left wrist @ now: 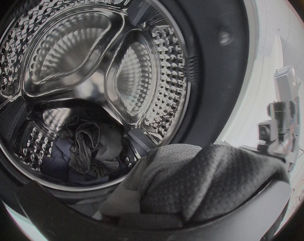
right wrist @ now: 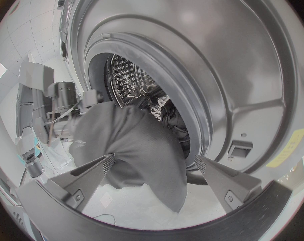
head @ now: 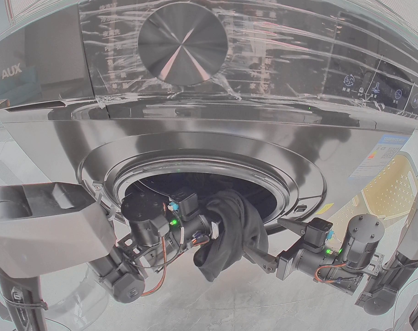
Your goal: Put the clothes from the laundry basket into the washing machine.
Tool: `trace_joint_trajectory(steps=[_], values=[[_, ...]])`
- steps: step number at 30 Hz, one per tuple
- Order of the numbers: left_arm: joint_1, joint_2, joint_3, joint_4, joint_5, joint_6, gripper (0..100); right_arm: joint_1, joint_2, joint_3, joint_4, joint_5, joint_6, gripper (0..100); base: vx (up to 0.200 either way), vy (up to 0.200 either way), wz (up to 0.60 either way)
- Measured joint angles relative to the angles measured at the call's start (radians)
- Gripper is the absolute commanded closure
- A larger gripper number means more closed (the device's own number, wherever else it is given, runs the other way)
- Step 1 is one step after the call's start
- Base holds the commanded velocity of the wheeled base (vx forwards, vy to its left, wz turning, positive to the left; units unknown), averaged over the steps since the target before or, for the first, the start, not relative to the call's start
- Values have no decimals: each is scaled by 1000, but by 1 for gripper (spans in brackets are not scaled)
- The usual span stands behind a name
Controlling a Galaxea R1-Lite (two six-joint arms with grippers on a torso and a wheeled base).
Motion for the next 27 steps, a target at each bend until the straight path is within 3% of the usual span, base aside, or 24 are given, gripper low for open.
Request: trace_joint_trajectory(steps=[8, 14, 23, 27], values=[[30, 129, -216, 31, 39, -14, 100, 6, 0, 32, 3, 1, 0, 0, 0, 0, 0], [45, 196, -343, 116, 62, -21, 100, 13, 0, 38, 4, 2, 0, 0, 0, 0, 0], [86, 273, -591, 252, 134, -21, 100, 25, 4, 42, 5, 1, 1, 0, 0, 0, 0], [107, 299, -690, 294, 200, -21, 100, 34, 10, 43, 5, 1, 2, 0, 0, 0, 0]])
